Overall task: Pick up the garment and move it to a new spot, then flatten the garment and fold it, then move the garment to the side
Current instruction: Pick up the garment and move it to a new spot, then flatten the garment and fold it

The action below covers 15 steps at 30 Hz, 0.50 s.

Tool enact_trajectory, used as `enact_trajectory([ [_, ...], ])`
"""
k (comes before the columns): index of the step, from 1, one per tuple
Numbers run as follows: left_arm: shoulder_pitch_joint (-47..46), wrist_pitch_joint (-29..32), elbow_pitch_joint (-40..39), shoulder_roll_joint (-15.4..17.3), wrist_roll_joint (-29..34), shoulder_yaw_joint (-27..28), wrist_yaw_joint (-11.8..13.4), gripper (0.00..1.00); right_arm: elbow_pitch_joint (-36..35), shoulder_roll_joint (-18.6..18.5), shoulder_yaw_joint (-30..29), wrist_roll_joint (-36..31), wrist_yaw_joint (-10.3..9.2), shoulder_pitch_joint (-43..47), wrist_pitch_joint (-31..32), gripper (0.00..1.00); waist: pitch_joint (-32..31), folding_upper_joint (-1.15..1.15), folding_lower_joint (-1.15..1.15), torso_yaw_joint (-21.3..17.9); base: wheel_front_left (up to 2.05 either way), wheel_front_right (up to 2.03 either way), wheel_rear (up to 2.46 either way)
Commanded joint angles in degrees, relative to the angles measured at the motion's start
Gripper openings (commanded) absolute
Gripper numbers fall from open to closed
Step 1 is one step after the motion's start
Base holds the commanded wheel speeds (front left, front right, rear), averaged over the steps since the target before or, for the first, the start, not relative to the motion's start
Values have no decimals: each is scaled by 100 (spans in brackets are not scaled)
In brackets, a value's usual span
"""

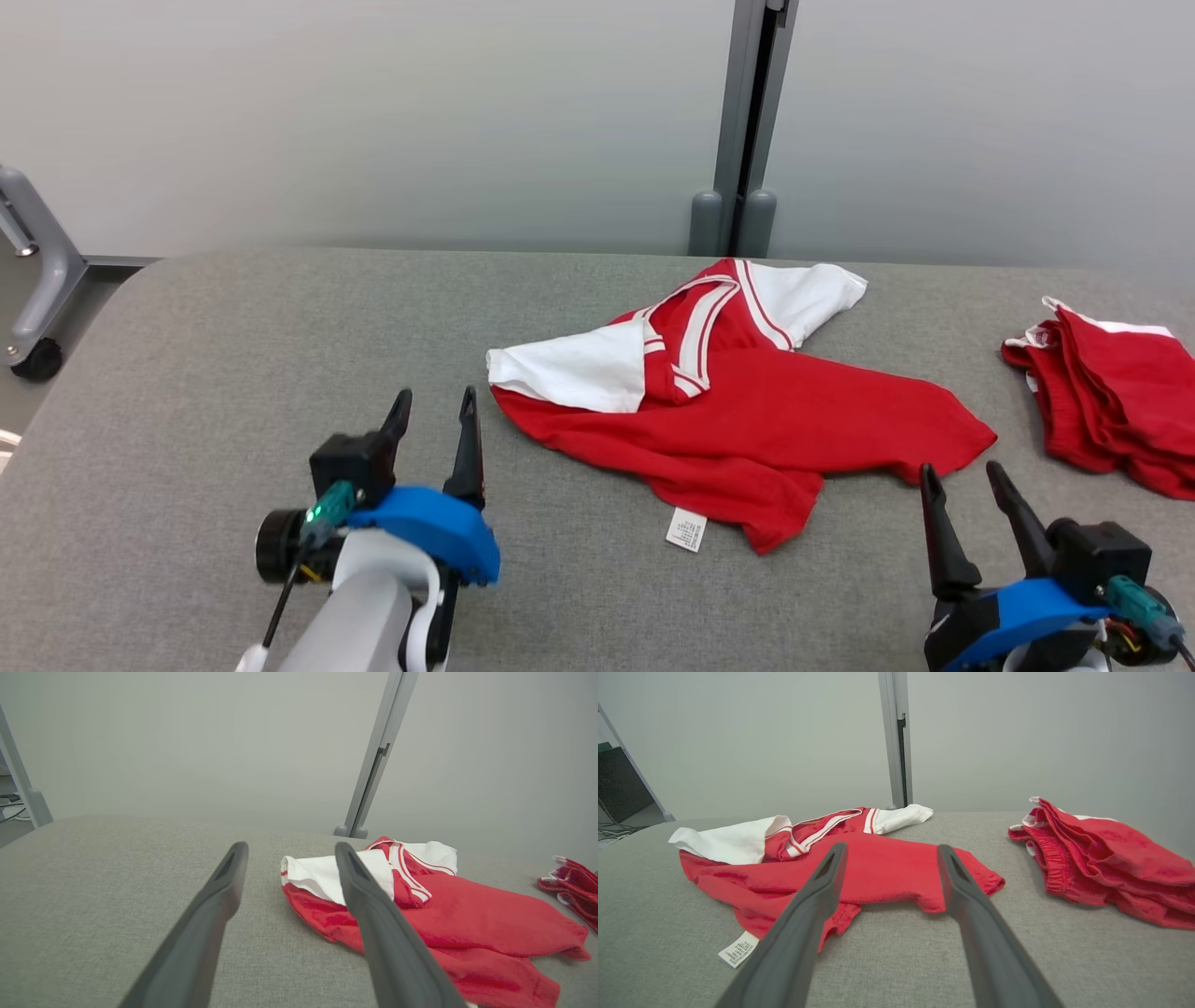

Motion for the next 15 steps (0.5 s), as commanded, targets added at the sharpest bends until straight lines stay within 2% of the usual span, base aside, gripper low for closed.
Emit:
enact_trajectory([
  [1, 153, -26, -115, 46, 47, 32, 24, 100, -47, -16, -11, -51, 1, 136, -1, 100, -14, 0, 1, 16, 0, 0, 0],
  [8, 962, -27, -737, 259, 335, 34, 164, 100, -292, -17, 128, 72, 1, 515, 105, 100, -80, 0, 1, 38, 0, 0, 0],
  [15, 1426, -27, -1116, 199, 183, 246, 308, 100, -254, -17, 313, 320, 1, 611, 72, 100, -105, 0, 1, -32, 0, 0, 0],
])
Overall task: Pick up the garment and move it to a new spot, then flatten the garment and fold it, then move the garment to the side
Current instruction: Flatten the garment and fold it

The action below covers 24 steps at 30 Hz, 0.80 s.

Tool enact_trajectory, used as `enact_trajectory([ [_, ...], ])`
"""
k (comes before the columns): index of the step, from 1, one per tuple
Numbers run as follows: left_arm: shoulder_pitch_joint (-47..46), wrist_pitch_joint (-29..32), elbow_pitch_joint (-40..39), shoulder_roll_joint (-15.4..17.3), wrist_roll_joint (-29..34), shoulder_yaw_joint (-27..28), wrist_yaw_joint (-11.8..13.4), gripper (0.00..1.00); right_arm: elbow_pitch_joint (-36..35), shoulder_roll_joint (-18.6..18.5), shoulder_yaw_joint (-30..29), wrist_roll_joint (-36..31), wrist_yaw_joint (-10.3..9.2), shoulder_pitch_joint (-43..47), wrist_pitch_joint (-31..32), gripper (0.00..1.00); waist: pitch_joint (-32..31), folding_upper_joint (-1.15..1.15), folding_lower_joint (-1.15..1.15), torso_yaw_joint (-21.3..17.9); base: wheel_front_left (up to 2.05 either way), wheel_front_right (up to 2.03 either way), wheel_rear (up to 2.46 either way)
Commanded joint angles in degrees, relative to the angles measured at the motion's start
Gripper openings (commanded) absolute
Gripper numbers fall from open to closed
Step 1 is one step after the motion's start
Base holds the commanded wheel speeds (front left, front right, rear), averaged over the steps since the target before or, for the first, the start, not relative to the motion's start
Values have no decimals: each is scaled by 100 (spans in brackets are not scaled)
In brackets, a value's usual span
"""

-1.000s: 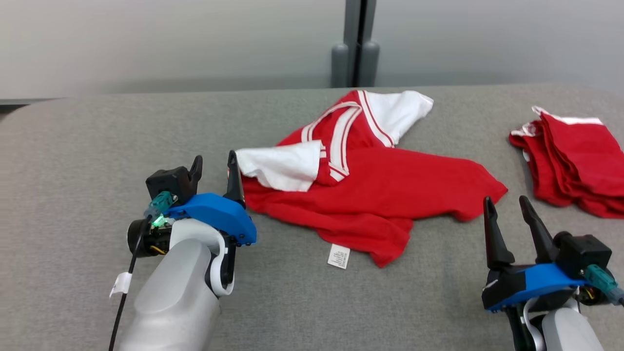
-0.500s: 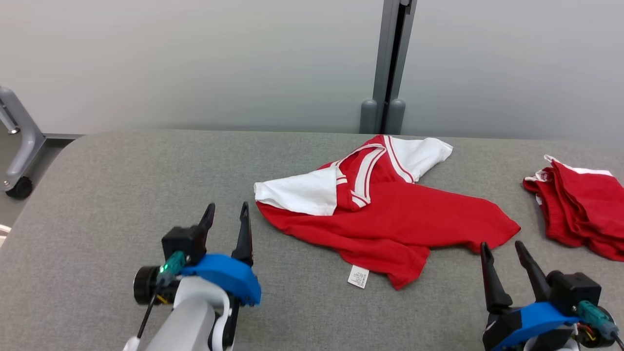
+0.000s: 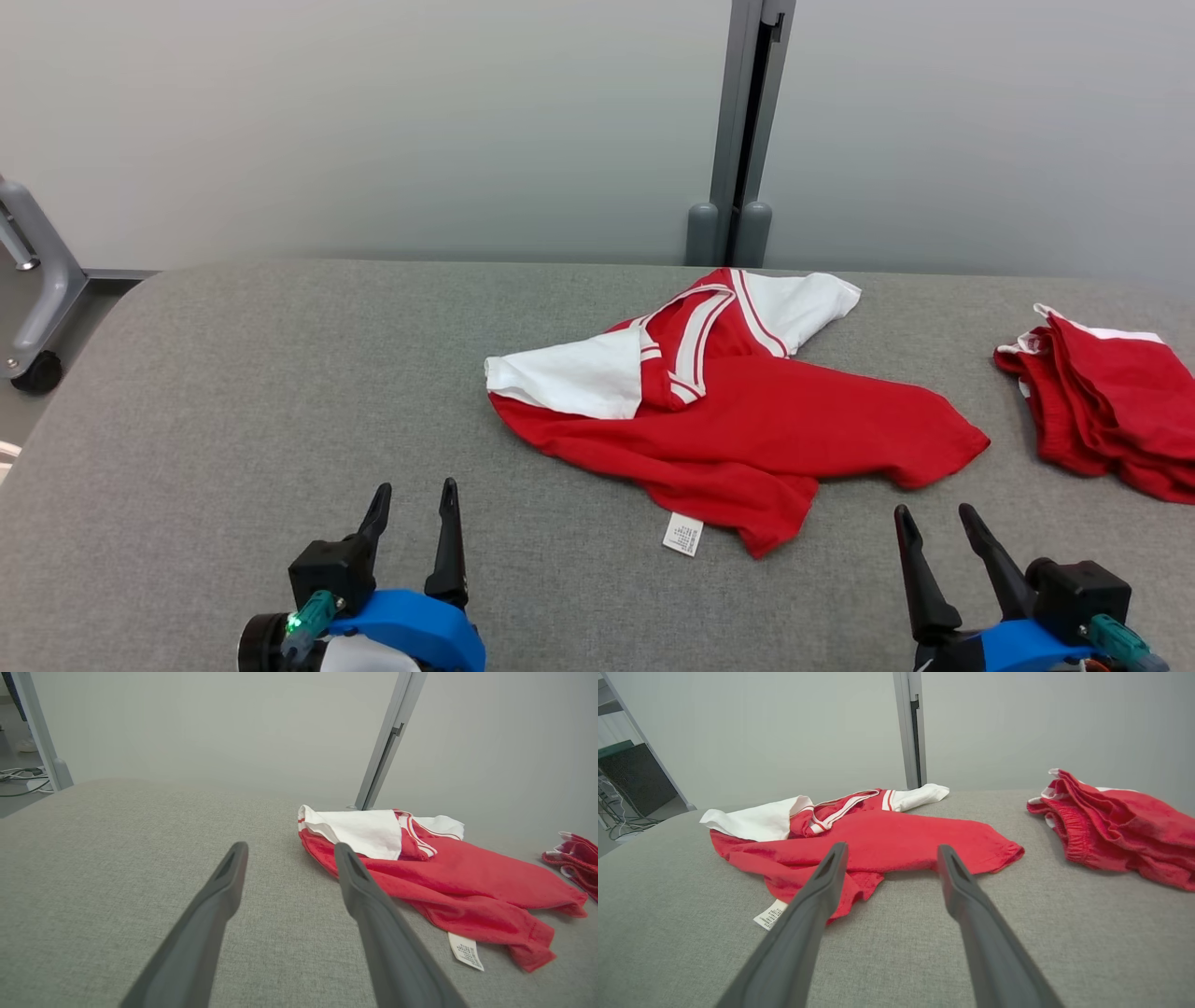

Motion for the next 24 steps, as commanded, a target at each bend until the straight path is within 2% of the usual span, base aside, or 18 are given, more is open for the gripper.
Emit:
enact_trajectory([
  [1, 44, -25, -51, -15, -26, 43, 31, 100, 27, -18, 24, 56, 1, 68, -28, 100, -4, 1, 0, -11, 0, 0, 0],
  [18, 37, -25, -87, -38, -20, -47, 69, 100, 145, -18, -53, -50, 1, -110, -44, 100, 12, 1, 0, -7, 0, 0, 0],
  [24, 7, -25, -149, -17, -29, -41, 109, 100, 213, -18, -240, -417, 1, -221, 45, 100, 92, 1, 0, 40, 0, 0, 0],
])
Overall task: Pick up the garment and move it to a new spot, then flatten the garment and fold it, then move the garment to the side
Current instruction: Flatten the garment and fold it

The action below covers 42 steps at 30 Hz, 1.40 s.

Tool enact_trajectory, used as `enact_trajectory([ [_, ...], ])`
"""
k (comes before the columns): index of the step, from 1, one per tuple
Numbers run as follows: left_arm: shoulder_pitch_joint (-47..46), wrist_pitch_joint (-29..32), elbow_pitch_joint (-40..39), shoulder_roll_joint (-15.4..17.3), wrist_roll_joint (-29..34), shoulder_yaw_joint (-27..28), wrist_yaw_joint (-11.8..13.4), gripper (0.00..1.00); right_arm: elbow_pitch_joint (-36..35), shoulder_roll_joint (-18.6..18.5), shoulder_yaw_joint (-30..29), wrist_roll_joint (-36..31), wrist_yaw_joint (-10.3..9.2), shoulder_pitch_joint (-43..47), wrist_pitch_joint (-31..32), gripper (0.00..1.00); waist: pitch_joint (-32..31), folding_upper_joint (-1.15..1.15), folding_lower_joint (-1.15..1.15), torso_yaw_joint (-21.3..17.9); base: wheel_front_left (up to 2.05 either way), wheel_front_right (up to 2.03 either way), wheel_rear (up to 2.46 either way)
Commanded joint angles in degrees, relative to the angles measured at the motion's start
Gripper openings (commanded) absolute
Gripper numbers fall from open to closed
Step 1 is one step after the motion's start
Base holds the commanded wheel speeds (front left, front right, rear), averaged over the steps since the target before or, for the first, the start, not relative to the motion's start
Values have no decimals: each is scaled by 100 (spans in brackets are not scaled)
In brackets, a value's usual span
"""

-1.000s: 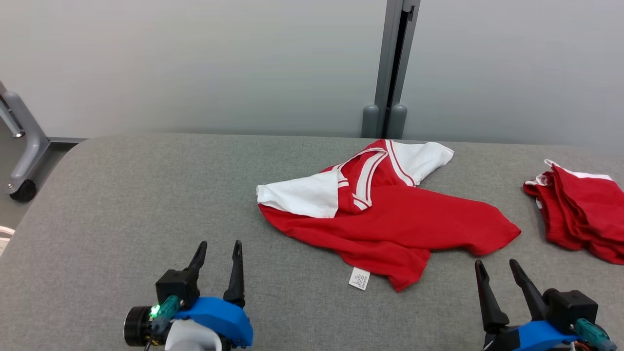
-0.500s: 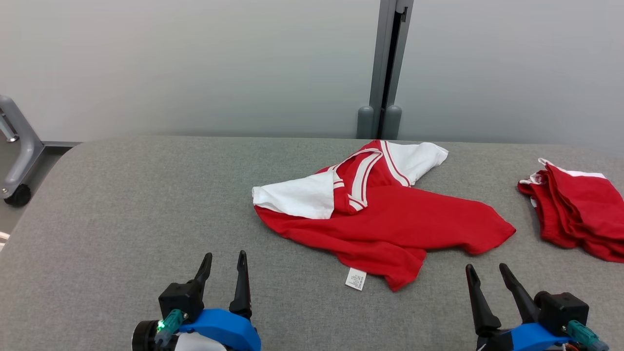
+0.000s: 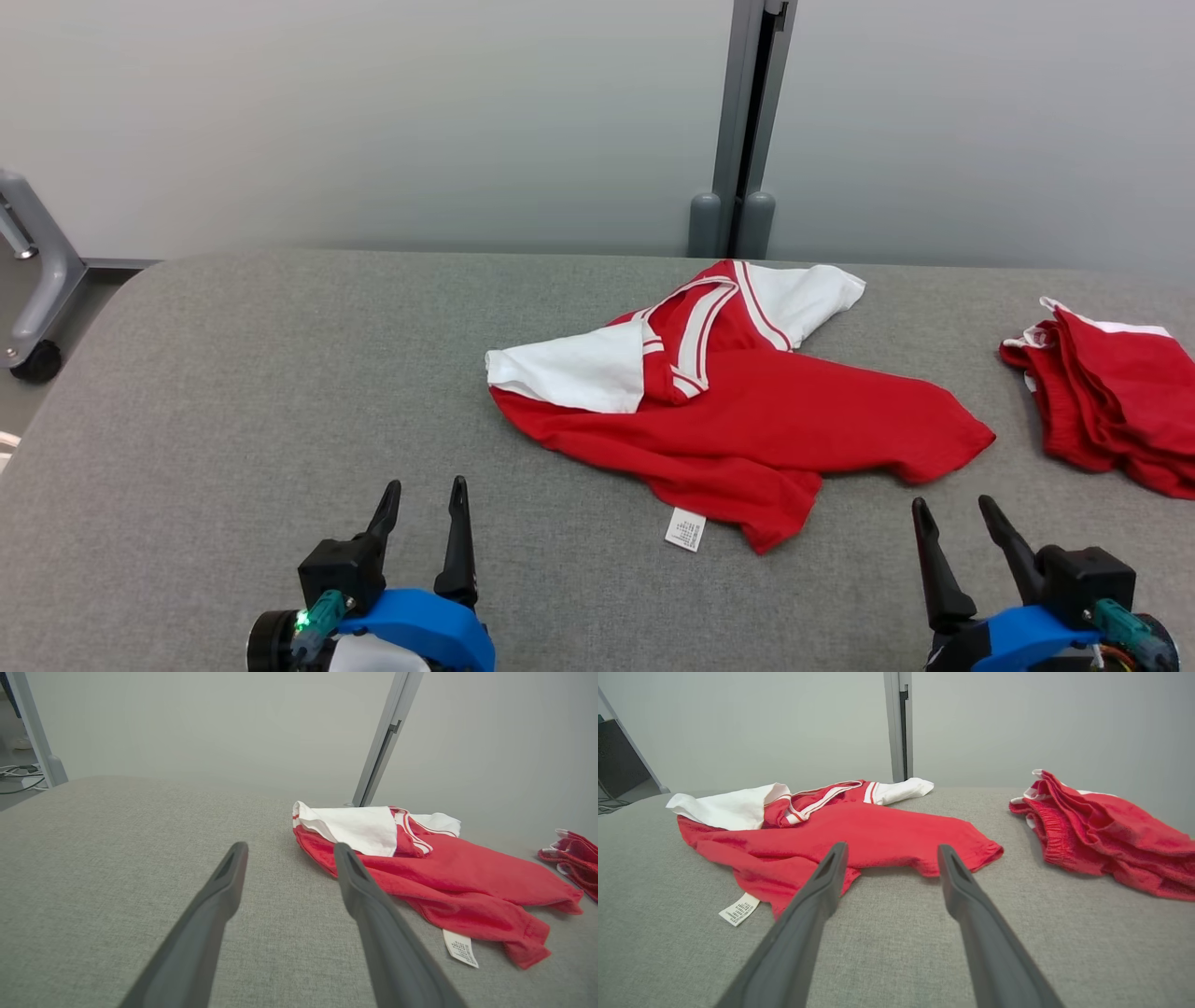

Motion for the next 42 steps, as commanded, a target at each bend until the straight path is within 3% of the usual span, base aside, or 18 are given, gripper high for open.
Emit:
enact_trajectory([
  [1, -55, -23, -45, 31, -14, 24, 38, 100, 23, -18, -73, -153, 1, -132, 50, 100, 49, 0, 0, 31, 0, 0, 0],
  [3, -81, -24, -86, 38, -13, 28, 49, 100, 33, -19, -177, -390, 1, -247, 134, 100, 112, 0, 0, 63, 0, 0, 0],
  [4, -183, -23, -224, 29, 14, 40, 84, 100, 161, -18, -392, -985, 1, -627, 381, 100, 375, 0, 0, 161, 0, 0, 0],
  [8, -306, -24, -364, -2, 58, 35, 94, 100, 521, -239, -479, -1425, 1, -1058, 640, 100, 707, 0, 0, 324, 0, 0, 0],
  [14, -464, -25, -519, -51, 121, 61, 111, 100, 1346, -736, -337, -1642, 1, -1681, 933, 100, 1159, 0, 0, 579, 0, 0, 0],
  [21, -532, -25, -568, -123, 168, 112, 84, 100, 2133, -1046, -73, -1619, 1, -2190, 947, 100, 1394, 0, 0, 719, 0, 0, 0],
  [23, -540, -25, -568, -149, 181, 133, 73, 100, 2343, -1124, -5, -1622, 1, -2330, 937, 38, 1426, 0, 0, 737, 0, 0, 0],
  [27, -536, -26, -556, -180, 222, 197, 52, 100, 2623, -1201, 89, -1634, 1, -2497, 1038, 3, 1443, 0, 0, 758, 0, 0, 0],
  [32, -507, -25, -557, -207, 264, 284, 28, 100, 2825, -1324, 184, -1476, -4, -2676, 1186, 0, 1449, 0, 0, 738, 0, 0, 0],
  [42, -511, -26, -582, -271, 366, 342, -39, 100, 2260, -1814, 590, -1361, -3, -3477, 1138, 0, 1484, 0, 0, 750, 0, 0, 0],
])
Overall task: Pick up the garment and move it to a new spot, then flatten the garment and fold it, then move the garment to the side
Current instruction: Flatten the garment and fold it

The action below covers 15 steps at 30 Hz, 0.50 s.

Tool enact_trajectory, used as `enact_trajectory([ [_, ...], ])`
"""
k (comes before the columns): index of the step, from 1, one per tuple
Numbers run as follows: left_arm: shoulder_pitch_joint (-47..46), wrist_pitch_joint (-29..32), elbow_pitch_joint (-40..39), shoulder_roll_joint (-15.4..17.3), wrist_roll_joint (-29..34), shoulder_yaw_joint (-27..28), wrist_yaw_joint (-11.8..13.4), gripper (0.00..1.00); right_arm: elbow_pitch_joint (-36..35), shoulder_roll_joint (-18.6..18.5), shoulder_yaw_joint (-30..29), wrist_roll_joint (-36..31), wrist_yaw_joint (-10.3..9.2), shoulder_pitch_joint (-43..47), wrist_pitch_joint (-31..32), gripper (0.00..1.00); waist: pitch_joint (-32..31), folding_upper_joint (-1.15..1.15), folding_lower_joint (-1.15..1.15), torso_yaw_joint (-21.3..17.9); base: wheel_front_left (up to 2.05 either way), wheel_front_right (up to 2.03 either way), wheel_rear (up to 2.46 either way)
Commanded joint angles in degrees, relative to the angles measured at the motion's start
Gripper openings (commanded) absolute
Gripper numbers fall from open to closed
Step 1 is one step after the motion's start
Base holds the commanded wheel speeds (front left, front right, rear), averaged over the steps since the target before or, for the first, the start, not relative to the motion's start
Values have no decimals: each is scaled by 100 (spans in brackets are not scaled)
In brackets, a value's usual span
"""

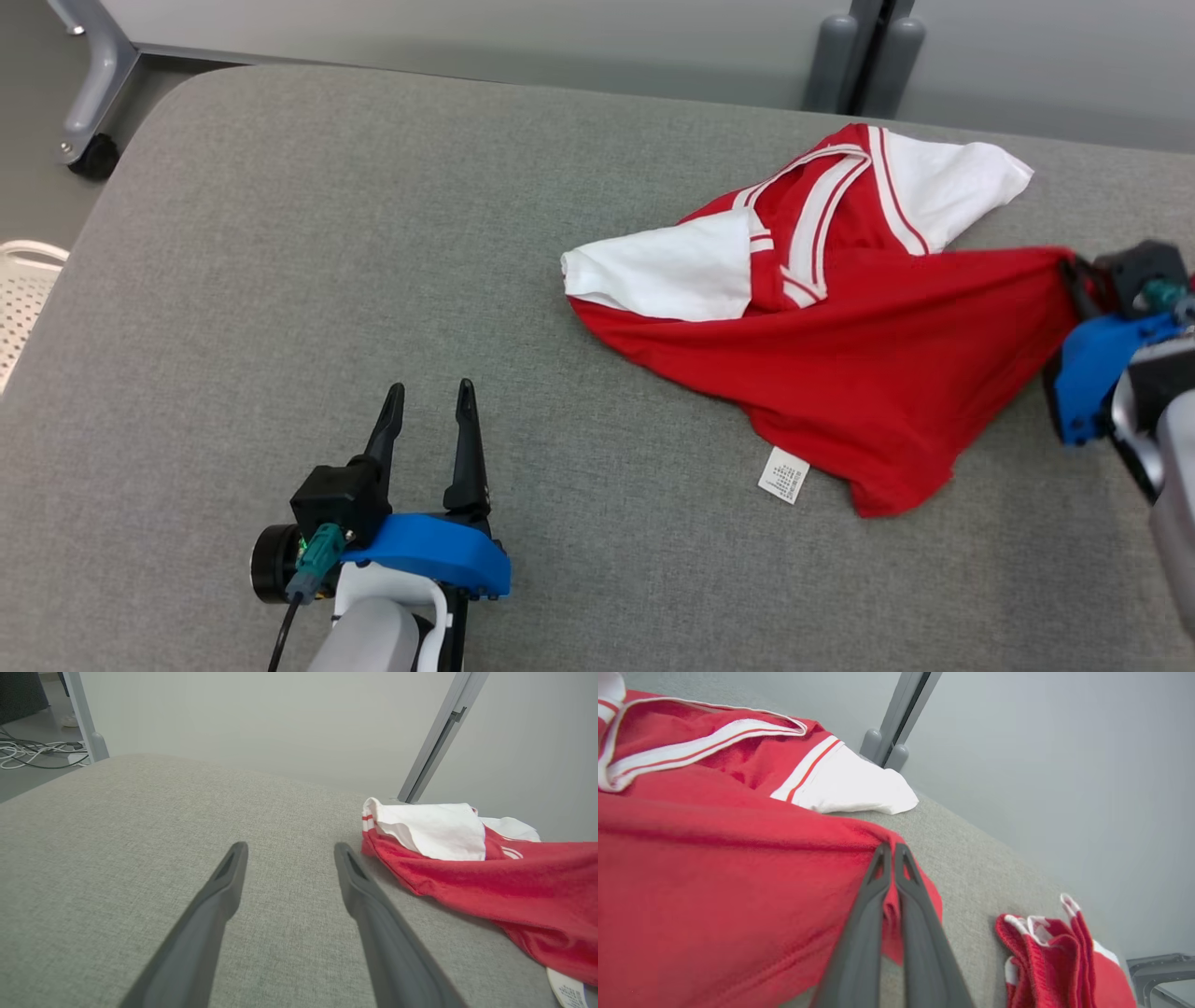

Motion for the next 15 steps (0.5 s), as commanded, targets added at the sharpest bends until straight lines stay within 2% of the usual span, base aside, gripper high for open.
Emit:
enact_trajectory([
  [1, -59, -26, -33, -4, 42, 2, -30, 100, -68, -131, 77, 0, -7, -195, 57, 0, 37, -1, 0, 46, 0, 0, 0],
  [7, -154, -25, -129, -39, 90, -45, -72, 100, -76, -643, 597, 72, -7, -987, 371, 0, 273, -1, 0, 277, 0, 0, 0],
  [15, -291, -25, -212, -54, 37, -215, -112, 100, 610, -1014, 1138, 115, -5, -1833, 424, 0, 635, -1, 0, 664, 0, 0, 0],
])
